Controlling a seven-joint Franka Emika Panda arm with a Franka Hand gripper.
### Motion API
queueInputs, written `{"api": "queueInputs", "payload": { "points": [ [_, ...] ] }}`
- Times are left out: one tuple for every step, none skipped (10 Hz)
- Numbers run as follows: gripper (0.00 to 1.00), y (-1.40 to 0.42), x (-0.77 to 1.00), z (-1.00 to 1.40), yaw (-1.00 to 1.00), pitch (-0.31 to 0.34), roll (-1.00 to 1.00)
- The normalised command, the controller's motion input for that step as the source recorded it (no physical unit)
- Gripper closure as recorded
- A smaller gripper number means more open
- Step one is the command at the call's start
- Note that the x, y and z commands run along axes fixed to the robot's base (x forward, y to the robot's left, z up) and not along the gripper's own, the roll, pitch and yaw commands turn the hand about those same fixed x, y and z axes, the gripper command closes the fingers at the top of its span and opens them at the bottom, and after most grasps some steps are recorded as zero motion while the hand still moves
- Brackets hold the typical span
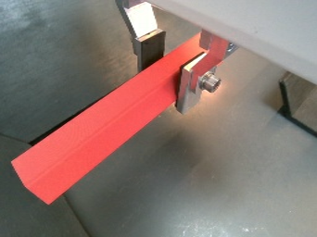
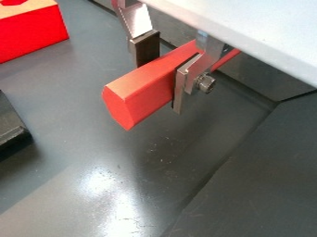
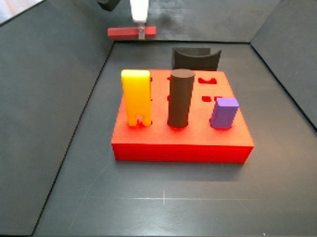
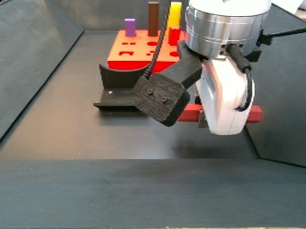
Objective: Pick up the hexagon object. Move up. Place the hexagon object on the fixture. Regrasp the hexagon object. Move to above the board. Insert the hexagon object.
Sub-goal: Place the hexagon object on the fixture.
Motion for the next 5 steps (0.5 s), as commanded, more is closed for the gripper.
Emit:
{"api": "queueInputs", "payload": {
  "points": [
    [1.0,0.01,0.0,1.0,-0.01,-0.032,-0.03],
    [1.0,0.01,-0.01,1.0,-0.02,-0.003,-0.02],
    [1.0,0.01,-0.02,1.0,-0.02,0.023,-0.01],
    [1.0,0.01,-0.02,1.0,-0.03,0.065,0.01],
    [1.0,0.01,-0.02,1.0,-0.02,0.082,0.02]
  ]
}}
